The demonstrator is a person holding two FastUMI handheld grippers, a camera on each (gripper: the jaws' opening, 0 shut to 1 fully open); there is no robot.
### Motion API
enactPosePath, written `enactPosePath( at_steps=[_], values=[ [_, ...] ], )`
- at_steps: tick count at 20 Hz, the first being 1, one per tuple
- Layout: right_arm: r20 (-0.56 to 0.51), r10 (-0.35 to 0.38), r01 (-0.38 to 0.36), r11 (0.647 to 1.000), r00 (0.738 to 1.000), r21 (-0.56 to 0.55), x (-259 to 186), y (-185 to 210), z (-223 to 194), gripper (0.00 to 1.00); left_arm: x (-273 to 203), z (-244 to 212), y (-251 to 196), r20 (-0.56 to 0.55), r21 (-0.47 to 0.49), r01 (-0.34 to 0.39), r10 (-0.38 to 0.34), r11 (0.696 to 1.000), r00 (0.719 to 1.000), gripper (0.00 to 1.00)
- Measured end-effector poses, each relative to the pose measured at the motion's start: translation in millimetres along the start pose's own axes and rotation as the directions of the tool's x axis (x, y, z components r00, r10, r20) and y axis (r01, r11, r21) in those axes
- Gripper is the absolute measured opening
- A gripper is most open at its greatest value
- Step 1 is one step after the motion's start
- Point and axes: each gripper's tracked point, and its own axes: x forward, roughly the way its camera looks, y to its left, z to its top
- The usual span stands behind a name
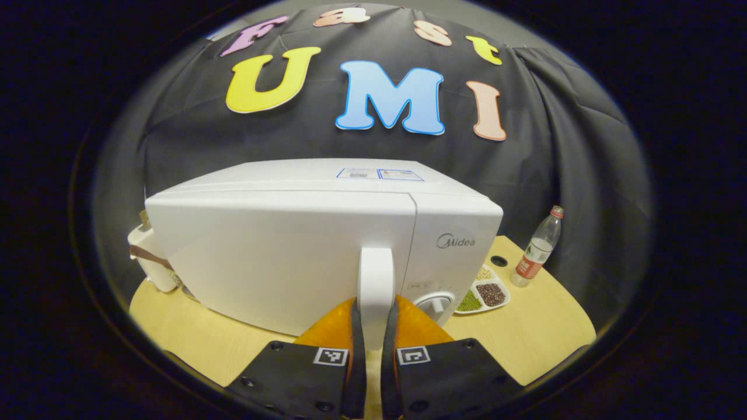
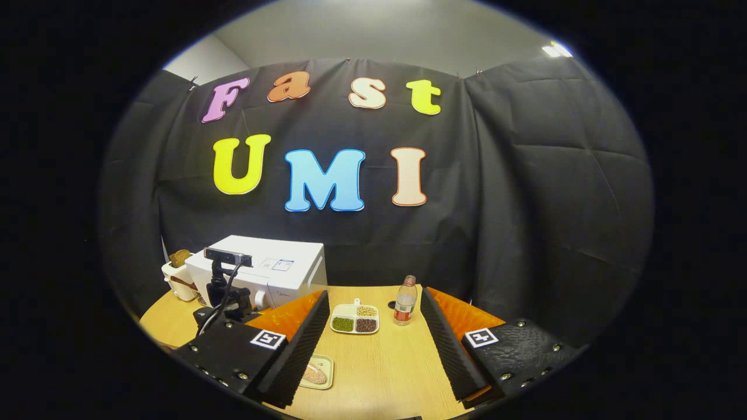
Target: Open the microwave oven with the left hand, put the food in, and close the microwave oven.
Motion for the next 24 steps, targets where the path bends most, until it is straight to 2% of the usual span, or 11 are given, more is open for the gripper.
enactPosePath(
  at_steps=[2, 5, 8, 11, 16, 19, 20, 22, 23, 24],
  values=[
    [-0.003, 0.001, -0.001, 1.0, 1.0, 0.002, 2, -5, 0, 0.96, -7, -7, 1, -0.017, 0.001, -0.025, 0.025, 1.0, 1.0, 0.17],
    [0.006, 0.003, -0.003, 1.0, 1.0, 0.017, 5, -8, 1, 0.96, -50, -23, 10, 0.018, 0.042, -0.041, 0.041, 0.998, 0.999, 0.17],
    [-0.004, 0.051, -0.051, 0.998, 0.999, 0.031, 9, 7, -3, 0.96, -85, -38, 23, 0.006, 0.045, -0.024, 0.024, 0.999, 1.0, 0.17],
    [-0.005, 0.105, -0.105, 0.993, 0.994, 0.055, 11, 26, -2, 0.96, -112, -48, 36, -0.002, 0.045, -0.043, 0.043, 0.998, 0.999, 0.19],
    [0.003, 0.189, -0.189, 0.981, 0.982, 0.037, 11, 63, 3, 0.96, -154, -65, 63, -0.013, -0.002, -0.081, 0.081, 0.997, 0.997, 0.24],
    [0.001, 0.234, -0.234, 0.972, 0.972, 0.028, 10, 80, 3, 0.96, -182, -78, 80, -0.024, -0.084, -0.072, 0.07, 0.994, 0.997, 0.35],
    [0.0, 0.246, -0.246, 0.969, 0.969, 0.027, 10, 86, 3, 0.96, -193, -83, 86, -0.031, -0.109, -0.07, 0.067, 0.992, 0.997, 0.29],
    [-0.008, 0.27, -0.27, 0.962, 0.963, 0.029, 10, 96, 1, 0.96, -208, -93, 102, -0.046, -0.11, -0.096, 0.091, 0.989, 0.995, 0.44],
    [-0.012, 0.283, -0.282, 0.959, 0.959, 0.032, 11, 102, -1, 0.96, -216, -97, 113, -0.052, -0.107, -0.116, 0.111, 0.987, 0.992, 0.46],
    [-0.017, 0.296, -0.295, 0.955, 0.955, 0.036, 11, 108, -1, 0.96, -220, -99, 121, -0.058, -0.114, -0.127, 0.121, 0.985, 0.991, 0.55]
  ],
)
